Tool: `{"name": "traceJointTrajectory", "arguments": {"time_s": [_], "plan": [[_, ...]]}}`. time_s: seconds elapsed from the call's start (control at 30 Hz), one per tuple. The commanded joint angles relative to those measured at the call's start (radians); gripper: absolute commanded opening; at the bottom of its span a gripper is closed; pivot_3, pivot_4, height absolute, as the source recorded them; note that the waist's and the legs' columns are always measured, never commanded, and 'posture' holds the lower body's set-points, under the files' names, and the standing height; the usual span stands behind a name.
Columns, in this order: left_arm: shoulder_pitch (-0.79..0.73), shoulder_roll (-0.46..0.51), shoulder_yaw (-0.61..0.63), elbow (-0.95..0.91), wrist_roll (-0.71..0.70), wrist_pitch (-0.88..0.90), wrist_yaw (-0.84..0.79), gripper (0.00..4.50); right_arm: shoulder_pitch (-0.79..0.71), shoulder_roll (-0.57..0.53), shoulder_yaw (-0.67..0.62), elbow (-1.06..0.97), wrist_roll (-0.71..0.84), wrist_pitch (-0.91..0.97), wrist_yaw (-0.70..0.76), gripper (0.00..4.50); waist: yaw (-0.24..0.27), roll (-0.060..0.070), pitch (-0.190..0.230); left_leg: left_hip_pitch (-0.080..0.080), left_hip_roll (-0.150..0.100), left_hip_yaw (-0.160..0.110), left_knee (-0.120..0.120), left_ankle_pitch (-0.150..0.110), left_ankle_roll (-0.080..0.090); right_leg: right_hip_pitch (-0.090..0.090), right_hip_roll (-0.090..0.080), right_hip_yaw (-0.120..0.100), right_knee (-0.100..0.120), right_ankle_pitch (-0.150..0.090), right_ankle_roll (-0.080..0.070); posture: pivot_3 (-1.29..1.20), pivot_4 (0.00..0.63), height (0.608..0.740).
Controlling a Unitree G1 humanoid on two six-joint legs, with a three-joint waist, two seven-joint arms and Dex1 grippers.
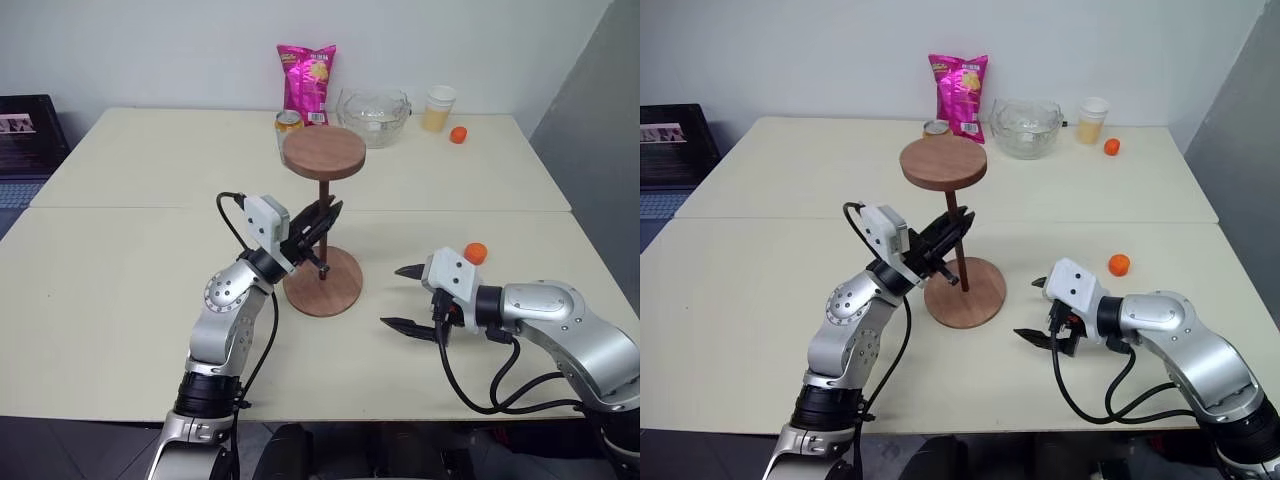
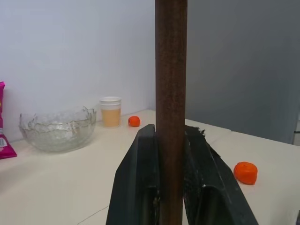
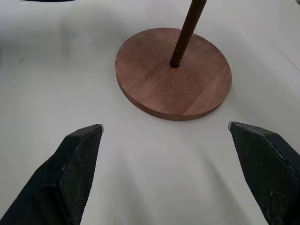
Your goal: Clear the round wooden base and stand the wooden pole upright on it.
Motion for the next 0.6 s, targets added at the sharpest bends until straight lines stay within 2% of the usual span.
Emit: {"name": "traceJointTrajectory", "arguments": {"time_s": [0.03,0.6], "plan": [[0.011,0.0,-0.011,-0.009,-0.001,0.014,-0.004,0.26,0.002,-0.002,-0.021,-0.044,0.01,-0.004,-0.004,4.5,0.0,0.0,0.0,0.0,0.0,0.0,0.0,0.0,0.0,0.0,0.0,0.0,0.0,0.0,0.0,0.0,0.15,0.74],[0.071,0.052,0.003,-0.022,0.012,0.019,-0.007,0.26,-0.007,0.021,-0.049,-0.066,0.071,0.058,-0.03,4.5,-0.002,0.0,0.0,0.001,0.0,0.0,0.0,0.0,0.0,0.0,0.0,0.0,0.001,0.0,0.0,0.0,0.15,0.74]]}}
